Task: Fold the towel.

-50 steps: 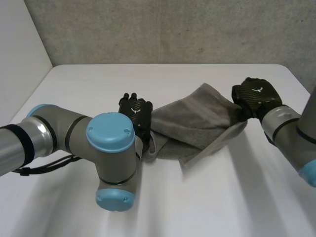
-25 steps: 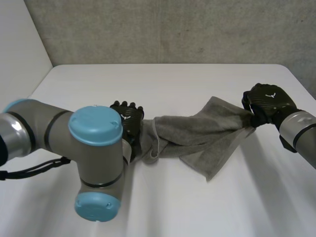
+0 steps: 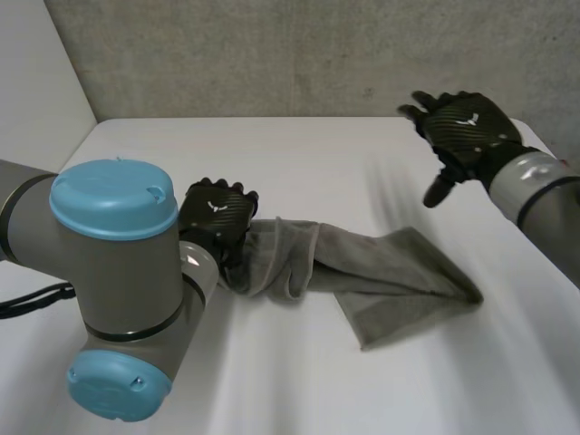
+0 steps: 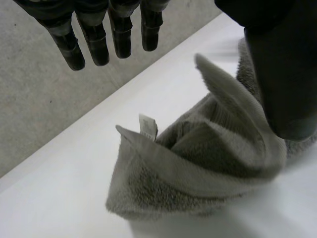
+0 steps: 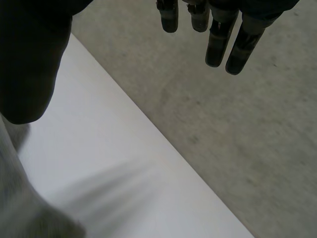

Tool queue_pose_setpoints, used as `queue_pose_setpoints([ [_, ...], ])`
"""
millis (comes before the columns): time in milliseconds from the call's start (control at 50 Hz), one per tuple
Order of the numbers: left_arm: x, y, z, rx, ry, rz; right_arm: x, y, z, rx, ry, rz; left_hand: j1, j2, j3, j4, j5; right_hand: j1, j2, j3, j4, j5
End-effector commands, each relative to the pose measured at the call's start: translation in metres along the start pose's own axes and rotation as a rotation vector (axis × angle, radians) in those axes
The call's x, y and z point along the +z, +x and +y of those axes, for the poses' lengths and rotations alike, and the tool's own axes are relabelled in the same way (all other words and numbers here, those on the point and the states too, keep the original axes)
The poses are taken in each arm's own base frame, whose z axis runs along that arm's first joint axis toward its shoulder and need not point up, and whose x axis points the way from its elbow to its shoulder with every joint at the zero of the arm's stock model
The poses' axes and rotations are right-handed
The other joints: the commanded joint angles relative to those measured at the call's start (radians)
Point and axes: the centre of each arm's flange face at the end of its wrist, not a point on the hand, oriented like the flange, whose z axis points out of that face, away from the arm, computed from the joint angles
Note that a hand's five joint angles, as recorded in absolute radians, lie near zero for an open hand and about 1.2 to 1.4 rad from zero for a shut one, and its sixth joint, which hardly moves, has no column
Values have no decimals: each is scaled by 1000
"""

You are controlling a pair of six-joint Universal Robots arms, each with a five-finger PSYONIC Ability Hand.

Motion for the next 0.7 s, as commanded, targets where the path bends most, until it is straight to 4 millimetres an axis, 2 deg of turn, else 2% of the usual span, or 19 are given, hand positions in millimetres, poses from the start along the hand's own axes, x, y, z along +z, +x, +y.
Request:
queue_pose_setpoints([
  [20, 11, 9, -4, -3, 25, 26, 26, -31, 10, 11, -53, -116, -81, -36, -44, -52, -34, -102, -82, -43, -61, -60],
  [60, 15, 12, -5, -8, 36, 33, 32, -36, 16, 7, -80, -139, -60, -16, -44, -52, -14, -102, -82, -43, -61, -60],
  [100, 24, 14, -8, -23, 66, 30, 47, -44, 34, -23, -135, -174, 4, 49, -44, -52, 50, -90, -71, -43, -61, -60],
  [120, 24, 14, -8, -24, 66, 30, 47, -44, 34, -23, -136, -174, 5, 49, -44, -52, 51, -90, -70, -43, -61, -60],
  [160, 30, 23, -8, -33, 92, 39, 57, -53, 47, -73, -157, -199, 54, 99, -44, -52, 100, -79, -59, -43, -61, -60],
  [280, 31, 30, -10, -57, 128, 47, 64, -57, 57, -115, -164, -213, 57, 102, -44, -52, 104, -43, -23, -43, -61, -60],
  [440, 23, 43, -10, -62, 134, 81, 65, -67, 63, -93, -147, -286, 57, 102, -44, -52, 104, 42, 62, -43, -61, -60],
  [500, 24, 45, -5, -56, 122, 85, 65, -70, 65, -86, -145, -309, 57, 102, -44, -52, 104, 59, 79, -43, -61, -60],
  [600, 32, 53, 16, -34, 61, 97, 62, -83, 73, -52, -176, -399, 101, 146, -44, -52, 147, 86, 106, -43, -61, -47],
  [660, 34, 54, 20, -30, 51, 99, 62, -86, 74, -48, -185, -414, 122, 166, -44, -52, 168, 109, 129, -43, -61, -23],
  [700, 38, 56, 29, -19, 29, 104, 63, -89, 77, -39, -196, -430, 210, 254, -44, -52, 256, 232, 252, -43, -61, 99],
])
